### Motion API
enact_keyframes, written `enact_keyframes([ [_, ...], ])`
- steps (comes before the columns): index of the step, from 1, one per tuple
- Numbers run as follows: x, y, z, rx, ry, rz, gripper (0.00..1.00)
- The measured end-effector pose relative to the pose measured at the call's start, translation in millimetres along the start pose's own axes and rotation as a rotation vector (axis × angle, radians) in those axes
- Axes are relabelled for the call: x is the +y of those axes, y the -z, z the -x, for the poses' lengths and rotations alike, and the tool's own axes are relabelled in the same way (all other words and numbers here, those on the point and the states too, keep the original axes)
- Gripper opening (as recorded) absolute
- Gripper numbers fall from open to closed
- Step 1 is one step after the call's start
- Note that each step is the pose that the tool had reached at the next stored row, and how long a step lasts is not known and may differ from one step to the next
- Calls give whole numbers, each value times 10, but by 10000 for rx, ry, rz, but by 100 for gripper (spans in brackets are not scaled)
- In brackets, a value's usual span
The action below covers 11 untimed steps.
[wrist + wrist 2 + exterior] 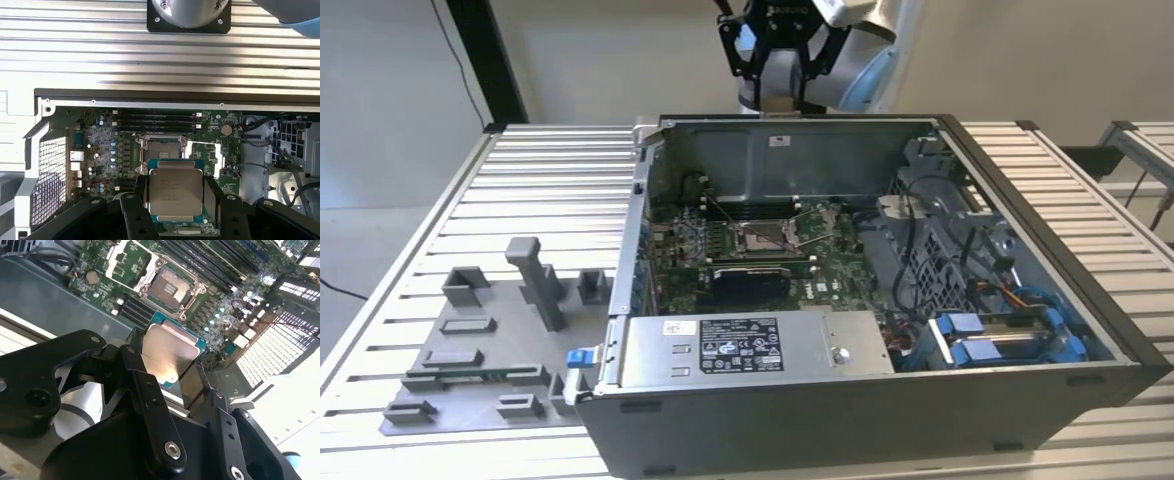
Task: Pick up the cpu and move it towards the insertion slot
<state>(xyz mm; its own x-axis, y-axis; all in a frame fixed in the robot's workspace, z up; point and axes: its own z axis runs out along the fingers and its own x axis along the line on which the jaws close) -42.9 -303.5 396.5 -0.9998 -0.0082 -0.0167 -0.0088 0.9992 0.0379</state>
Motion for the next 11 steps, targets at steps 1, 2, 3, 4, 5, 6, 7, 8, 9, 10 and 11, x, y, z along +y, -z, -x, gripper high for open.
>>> enact_keyframes([
  [1,3,-1,-14,-1,0,1,0],
  [2,3,-2,-18,-2,0,3,0],
  [3,4,-2,-19,-2,1,2,0],
  [4,4,-2,-19,-1,2,1,0],
  [5,3,-2,-20,-1,2,0,0],
  [6,0,-2,-25,-1,0,1,0],
  [7,-7,-2,-33,-1,-1,1,0],
  [8,-16,-2,-43,-2,0,2,0],
  [9,-28,-2,-53,-2,0,3,0],
  [10,-41,-1,-65,-2,0,3,0],
  [11,-46,-2,-68,-4,1,6,0],
])
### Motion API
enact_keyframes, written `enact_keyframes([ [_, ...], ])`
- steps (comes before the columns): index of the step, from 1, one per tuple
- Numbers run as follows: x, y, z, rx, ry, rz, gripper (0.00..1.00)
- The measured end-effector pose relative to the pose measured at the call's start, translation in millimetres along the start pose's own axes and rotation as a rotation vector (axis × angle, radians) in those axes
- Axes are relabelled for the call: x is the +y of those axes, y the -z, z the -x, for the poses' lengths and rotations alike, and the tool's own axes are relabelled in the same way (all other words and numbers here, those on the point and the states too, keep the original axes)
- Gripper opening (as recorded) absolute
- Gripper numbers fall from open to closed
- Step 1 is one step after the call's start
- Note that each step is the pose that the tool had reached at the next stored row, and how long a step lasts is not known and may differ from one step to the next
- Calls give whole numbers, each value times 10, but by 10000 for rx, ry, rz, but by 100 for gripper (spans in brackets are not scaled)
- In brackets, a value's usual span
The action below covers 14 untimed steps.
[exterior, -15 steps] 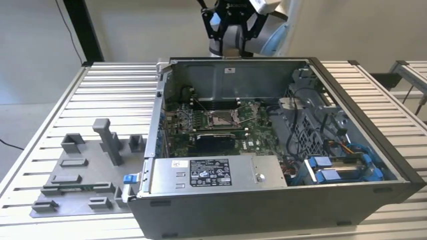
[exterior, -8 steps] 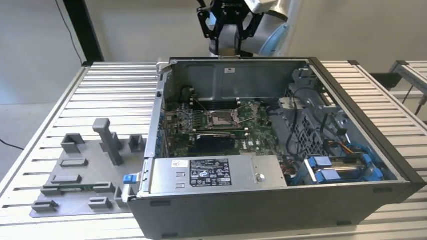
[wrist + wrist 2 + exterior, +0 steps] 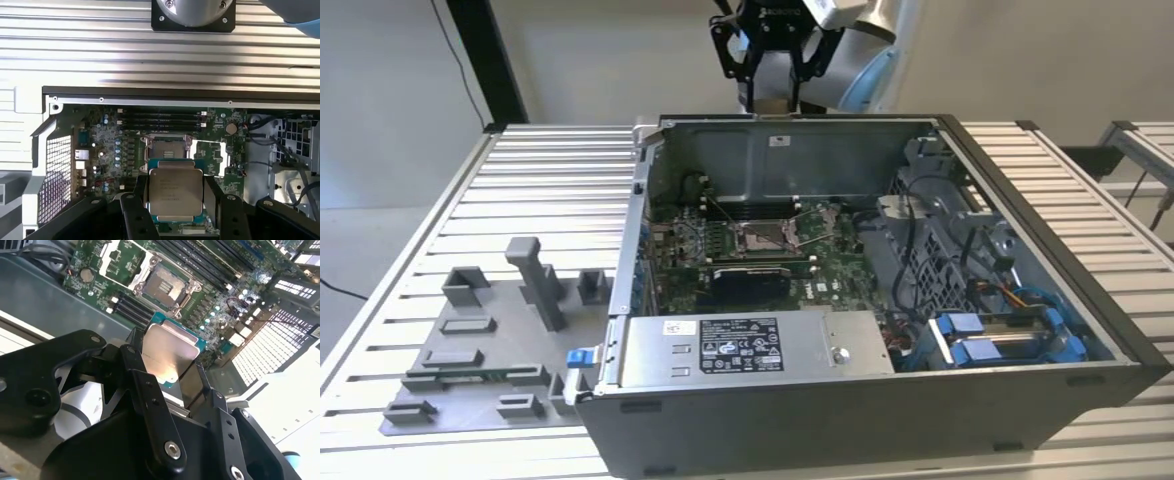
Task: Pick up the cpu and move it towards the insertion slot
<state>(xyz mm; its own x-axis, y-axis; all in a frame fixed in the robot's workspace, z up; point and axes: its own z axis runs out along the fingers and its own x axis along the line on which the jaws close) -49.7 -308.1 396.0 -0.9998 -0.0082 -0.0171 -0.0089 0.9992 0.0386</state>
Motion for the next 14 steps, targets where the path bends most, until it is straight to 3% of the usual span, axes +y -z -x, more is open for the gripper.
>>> enact_keyframes([
  [14,-30,2,-1,2,0,-2,0],
])
